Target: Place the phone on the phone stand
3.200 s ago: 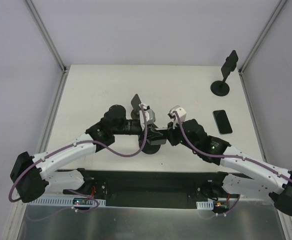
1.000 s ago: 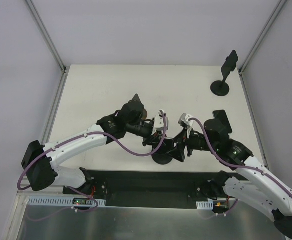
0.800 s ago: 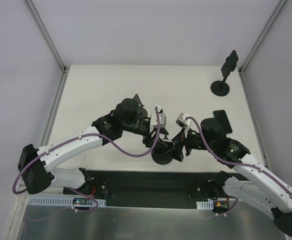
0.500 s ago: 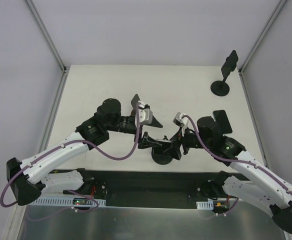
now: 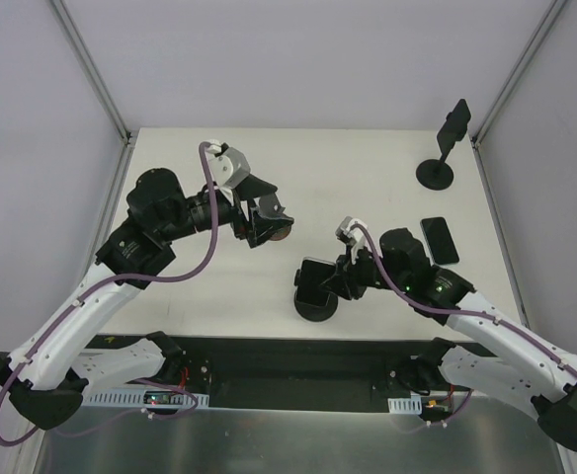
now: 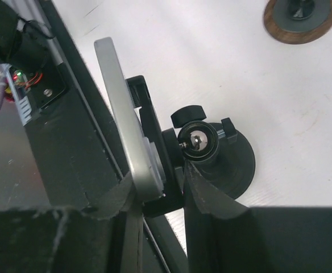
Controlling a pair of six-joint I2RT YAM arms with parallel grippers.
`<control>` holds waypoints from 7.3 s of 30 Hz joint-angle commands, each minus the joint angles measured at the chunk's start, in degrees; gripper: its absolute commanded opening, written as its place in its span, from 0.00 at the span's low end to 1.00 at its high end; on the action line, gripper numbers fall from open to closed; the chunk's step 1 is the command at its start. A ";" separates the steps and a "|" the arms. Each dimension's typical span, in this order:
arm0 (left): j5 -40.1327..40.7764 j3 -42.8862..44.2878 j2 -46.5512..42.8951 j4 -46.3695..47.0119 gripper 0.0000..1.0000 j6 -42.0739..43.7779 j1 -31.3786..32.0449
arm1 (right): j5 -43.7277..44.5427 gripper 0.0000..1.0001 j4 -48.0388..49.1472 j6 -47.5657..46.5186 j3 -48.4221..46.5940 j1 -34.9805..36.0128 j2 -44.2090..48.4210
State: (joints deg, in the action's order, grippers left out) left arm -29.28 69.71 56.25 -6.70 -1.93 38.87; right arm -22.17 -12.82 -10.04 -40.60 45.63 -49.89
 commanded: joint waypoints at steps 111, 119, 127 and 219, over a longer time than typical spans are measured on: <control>14.07 -11.18 -4.48 1.34 0.80 -1.50 2.88 | 0.90 0.70 28.55 26.21 -6.15 -73.58 -40.98; 15.30 -11.35 -3.69 1.34 0.80 -1.05 2.52 | 0.29 0.66 22.40 26.03 -11.53 -72.53 -49.43; 15.21 -11.53 -3.08 1.25 0.80 -1.23 1.38 | -4.63 0.65 22.92 29.72 -6.61 -67.17 -48.82; -34.97 4.11 21.09 -8.15 0.00 12.13 3.75 | -25.55 0.41 7.45 8.90 -8.88 -11.62 -1.78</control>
State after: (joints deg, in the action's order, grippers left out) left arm -60.12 71.66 76.90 -17.32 9.65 42.06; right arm -48.66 -13.10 -3.25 -49.69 32.21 -49.56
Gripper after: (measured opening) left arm 0.003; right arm 0.442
